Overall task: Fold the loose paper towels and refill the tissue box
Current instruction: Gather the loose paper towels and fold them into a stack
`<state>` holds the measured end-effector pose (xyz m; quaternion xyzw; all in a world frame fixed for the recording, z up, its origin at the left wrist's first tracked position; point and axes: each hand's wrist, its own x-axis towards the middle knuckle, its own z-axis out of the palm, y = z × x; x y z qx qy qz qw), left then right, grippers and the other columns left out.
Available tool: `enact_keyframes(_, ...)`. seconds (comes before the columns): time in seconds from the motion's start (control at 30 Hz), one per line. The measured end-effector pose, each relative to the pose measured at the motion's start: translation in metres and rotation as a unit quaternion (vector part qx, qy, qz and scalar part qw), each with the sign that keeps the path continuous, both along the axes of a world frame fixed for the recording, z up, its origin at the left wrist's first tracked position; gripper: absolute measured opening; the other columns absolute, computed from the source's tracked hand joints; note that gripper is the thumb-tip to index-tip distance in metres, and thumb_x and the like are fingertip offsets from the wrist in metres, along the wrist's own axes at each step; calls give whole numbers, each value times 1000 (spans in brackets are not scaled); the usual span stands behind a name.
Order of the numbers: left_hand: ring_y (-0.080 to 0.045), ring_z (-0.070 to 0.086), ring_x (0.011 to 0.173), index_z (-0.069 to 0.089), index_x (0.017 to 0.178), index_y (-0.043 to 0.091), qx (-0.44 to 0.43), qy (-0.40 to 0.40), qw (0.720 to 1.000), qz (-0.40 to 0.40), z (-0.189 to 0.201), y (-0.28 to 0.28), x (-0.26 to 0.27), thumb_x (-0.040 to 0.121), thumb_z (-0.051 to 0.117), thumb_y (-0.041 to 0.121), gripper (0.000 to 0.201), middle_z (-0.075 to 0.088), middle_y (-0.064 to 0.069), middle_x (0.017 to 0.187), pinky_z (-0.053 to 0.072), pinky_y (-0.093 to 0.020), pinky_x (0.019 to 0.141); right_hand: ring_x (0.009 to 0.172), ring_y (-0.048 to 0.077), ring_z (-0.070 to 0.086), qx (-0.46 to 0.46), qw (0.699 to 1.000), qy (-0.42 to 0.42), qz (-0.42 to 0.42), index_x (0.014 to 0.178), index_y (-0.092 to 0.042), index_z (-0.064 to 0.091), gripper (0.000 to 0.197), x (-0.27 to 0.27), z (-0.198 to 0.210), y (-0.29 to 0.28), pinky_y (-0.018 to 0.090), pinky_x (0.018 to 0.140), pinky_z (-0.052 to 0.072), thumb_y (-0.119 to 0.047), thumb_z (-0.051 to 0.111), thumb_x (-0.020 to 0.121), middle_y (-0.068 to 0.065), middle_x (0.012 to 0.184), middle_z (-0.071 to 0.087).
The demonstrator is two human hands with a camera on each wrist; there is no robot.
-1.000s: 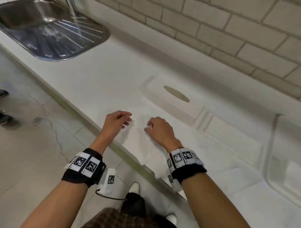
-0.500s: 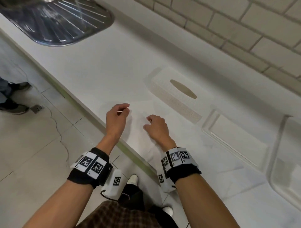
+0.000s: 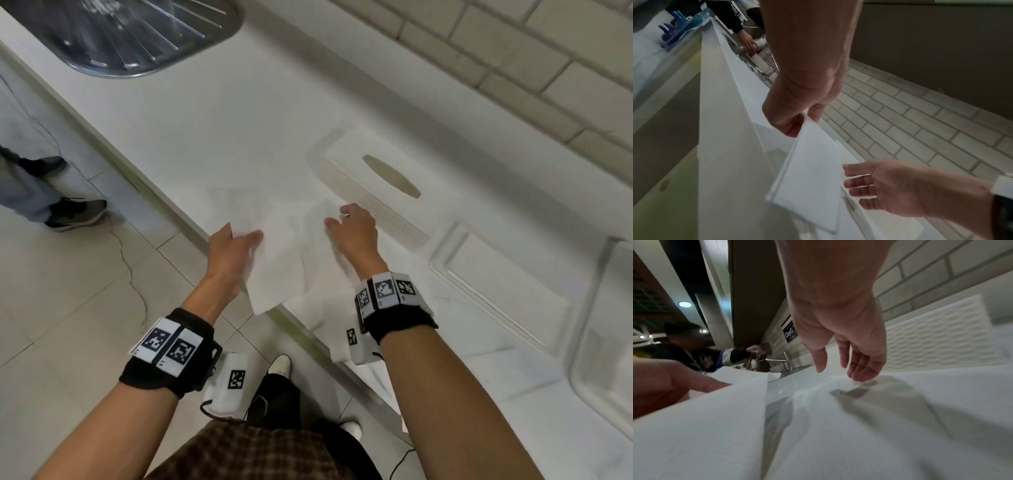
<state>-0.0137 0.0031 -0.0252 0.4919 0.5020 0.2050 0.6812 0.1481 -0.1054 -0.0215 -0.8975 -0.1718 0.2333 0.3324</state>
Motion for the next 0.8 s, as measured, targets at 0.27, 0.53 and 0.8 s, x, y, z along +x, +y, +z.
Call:
enact_keyframes(0.27,-26,69,87,68,92,9,-14,12,1000,-3,-4,5,-14,82,64,4,12,72,-7,94,55,-37,82,124,29,42,-140,982,-85,95,128,-11,49,53,-15,-28,19,41,95,38,-29,67,81,9,131,48)
enact_keyframes(0.53,-19,65,73,67,91,10,4,12,1000,-17,-3,1,-13,84,63,4,10,70,-1,84,51,-27,63,72,14,61,179,981,71,-20,83,-17,64,10,6,13,-4,28,67,52,-7,64,83,-4,78,64)
enact_keyframes(0.8,-17,65,70,66,85,18,21,10,998,-54,9,-4,2,88,59,7,13,70,2,83,49,-27,60,74,6,64,398,915,36,-62,95,-23,60,10,24,92,-30,29,70,56,-14,55,97,-5,84,67)
